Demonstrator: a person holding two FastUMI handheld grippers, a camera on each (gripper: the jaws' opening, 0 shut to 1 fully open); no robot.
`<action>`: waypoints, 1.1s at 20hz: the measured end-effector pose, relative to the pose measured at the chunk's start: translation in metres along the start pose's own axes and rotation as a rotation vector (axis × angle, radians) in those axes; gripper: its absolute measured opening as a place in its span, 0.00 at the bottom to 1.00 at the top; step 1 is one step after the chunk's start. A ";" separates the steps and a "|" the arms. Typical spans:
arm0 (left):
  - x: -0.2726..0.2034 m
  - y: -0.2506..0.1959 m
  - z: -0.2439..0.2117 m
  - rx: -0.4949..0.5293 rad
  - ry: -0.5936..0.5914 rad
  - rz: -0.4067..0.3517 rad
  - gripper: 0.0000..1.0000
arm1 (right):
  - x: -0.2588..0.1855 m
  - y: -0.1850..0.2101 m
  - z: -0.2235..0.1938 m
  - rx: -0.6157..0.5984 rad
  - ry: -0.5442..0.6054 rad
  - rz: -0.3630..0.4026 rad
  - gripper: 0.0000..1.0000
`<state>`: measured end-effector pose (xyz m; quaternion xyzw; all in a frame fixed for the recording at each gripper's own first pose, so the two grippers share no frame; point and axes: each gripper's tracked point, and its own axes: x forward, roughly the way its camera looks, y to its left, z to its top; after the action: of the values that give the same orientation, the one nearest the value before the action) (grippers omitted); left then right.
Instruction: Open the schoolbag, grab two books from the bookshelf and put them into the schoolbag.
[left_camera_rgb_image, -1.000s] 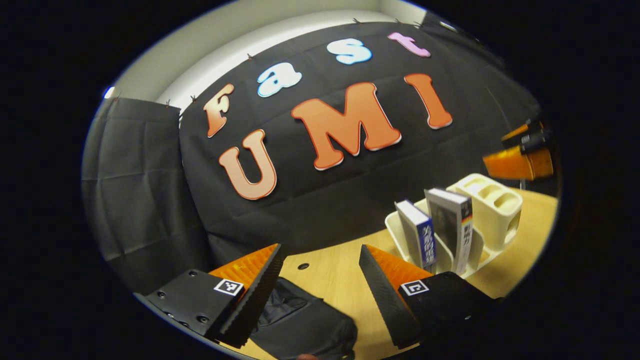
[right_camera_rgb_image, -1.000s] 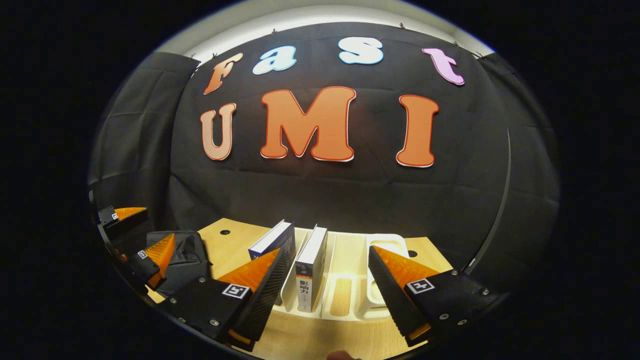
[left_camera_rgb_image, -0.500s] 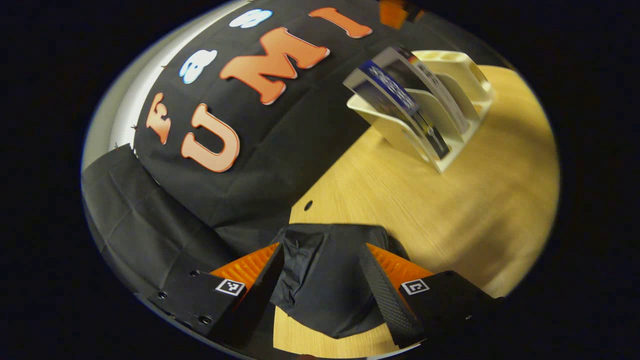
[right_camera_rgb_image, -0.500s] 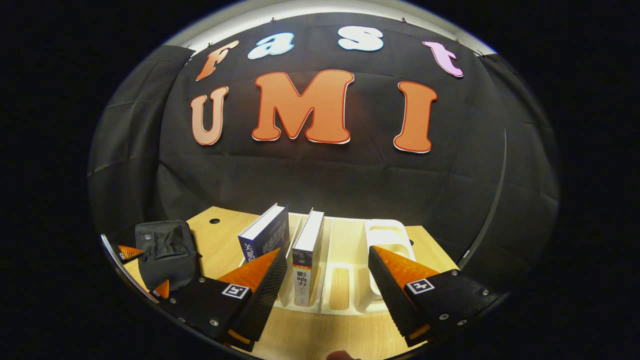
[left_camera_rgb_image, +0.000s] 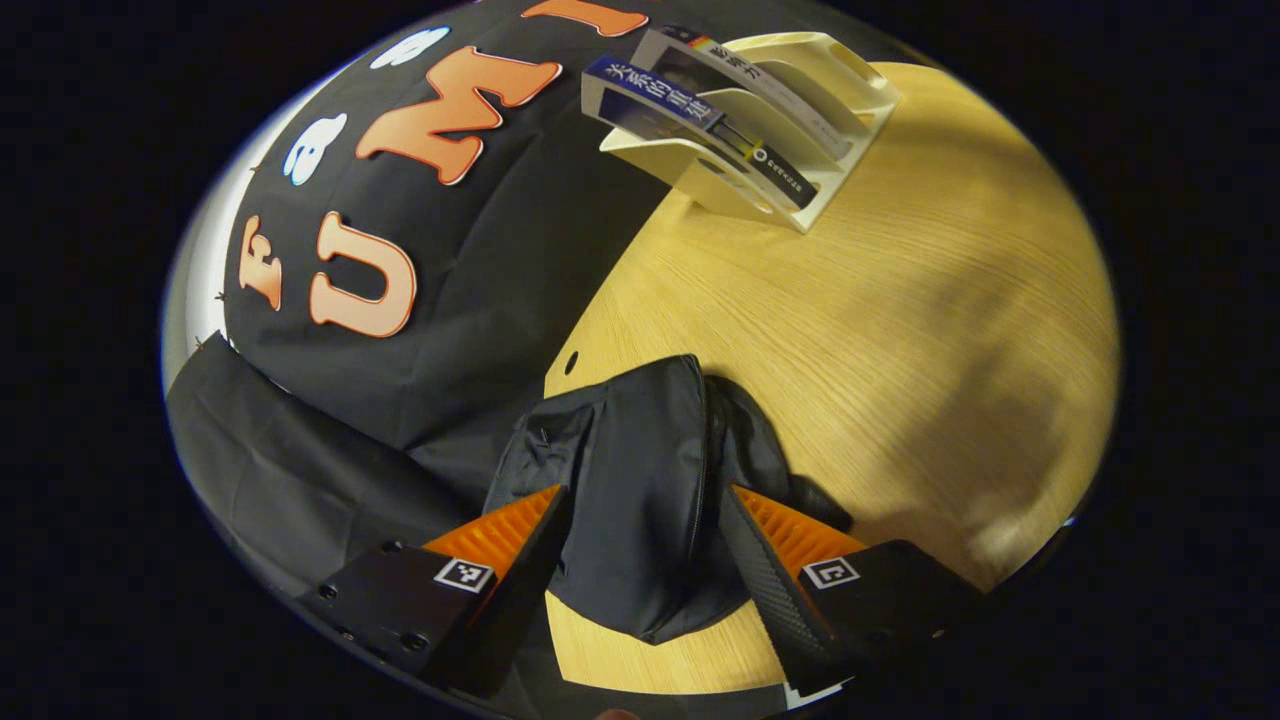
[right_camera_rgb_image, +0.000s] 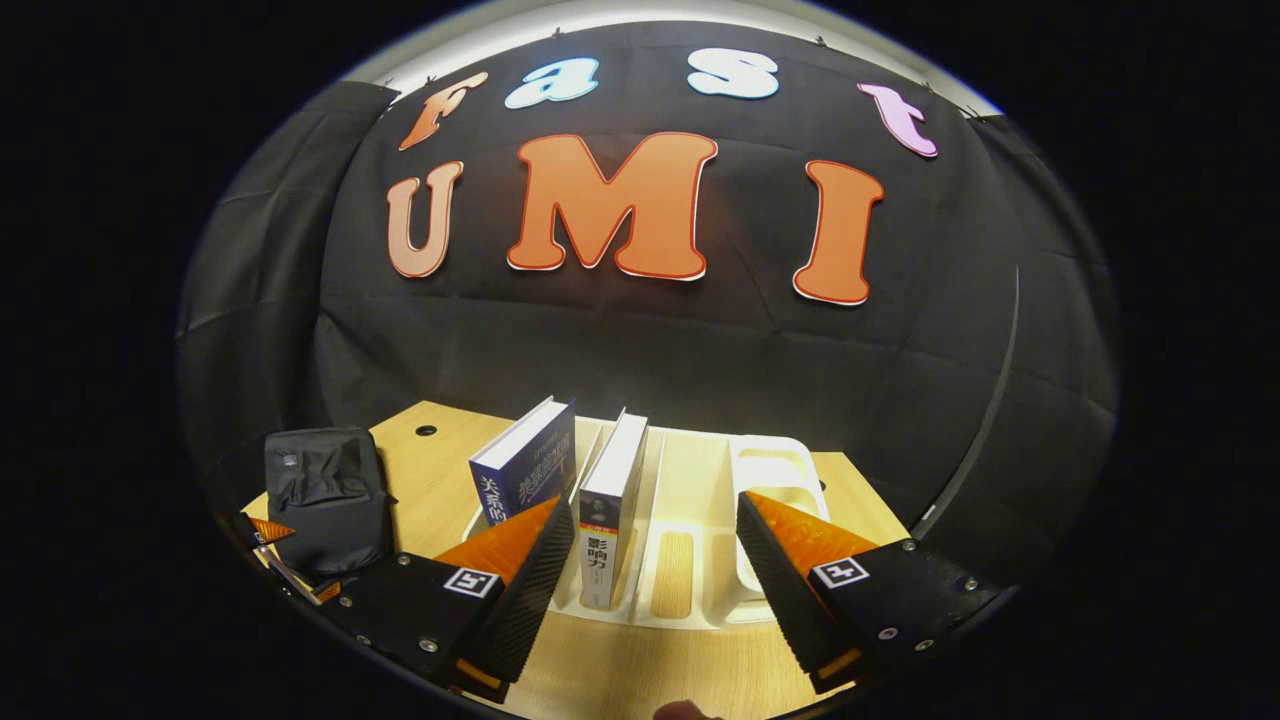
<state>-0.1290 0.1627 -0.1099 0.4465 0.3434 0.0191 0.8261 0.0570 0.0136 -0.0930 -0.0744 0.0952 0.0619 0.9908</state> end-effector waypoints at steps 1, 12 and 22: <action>0.004 0.006 -0.004 0.006 0.025 0.022 0.96 | 0.000 -0.001 0.000 0.000 -0.001 0.000 0.98; 0.040 0.042 0.005 0.036 0.058 -0.047 0.37 | 0.013 0.022 0.018 -0.037 0.022 0.055 0.98; 0.036 0.129 0.020 -0.139 0.024 -0.366 0.07 | 0.051 0.082 0.044 -0.100 0.178 0.140 0.98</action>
<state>-0.0547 0.2381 -0.0257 0.3185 0.4266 -0.1023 0.8403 0.1038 0.1067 -0.0711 -0.1218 0.1843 0.1289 0.9667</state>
